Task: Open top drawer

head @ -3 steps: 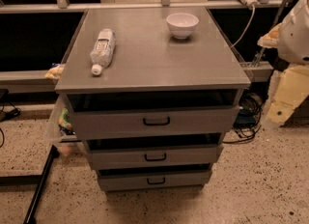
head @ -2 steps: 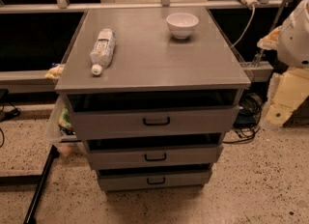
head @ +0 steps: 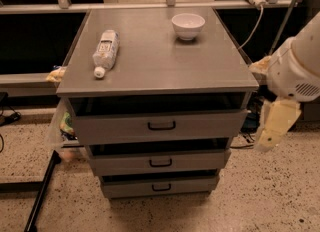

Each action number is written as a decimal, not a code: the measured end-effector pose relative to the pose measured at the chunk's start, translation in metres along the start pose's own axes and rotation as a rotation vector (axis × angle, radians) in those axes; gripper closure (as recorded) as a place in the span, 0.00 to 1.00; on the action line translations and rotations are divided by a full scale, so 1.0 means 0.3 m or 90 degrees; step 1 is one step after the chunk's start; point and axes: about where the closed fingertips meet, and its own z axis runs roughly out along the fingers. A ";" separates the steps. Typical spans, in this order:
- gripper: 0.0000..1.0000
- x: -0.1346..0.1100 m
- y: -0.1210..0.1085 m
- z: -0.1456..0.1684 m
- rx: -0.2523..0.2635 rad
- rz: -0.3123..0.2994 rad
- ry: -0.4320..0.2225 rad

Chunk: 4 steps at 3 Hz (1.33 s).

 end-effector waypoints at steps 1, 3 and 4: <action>0.00 -0.007 0.003 0.147 -0.008 -0.026 -0.020; 0.00 -0.024 -0.045 0.516 -0.048 -0.023 -0.066; 0.00 -0.024 -0.045 0.517 -0.048 -0.023 -0.066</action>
Offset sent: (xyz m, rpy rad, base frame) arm 0.0621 0.0347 -0.1524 0.1139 0.0196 0.0997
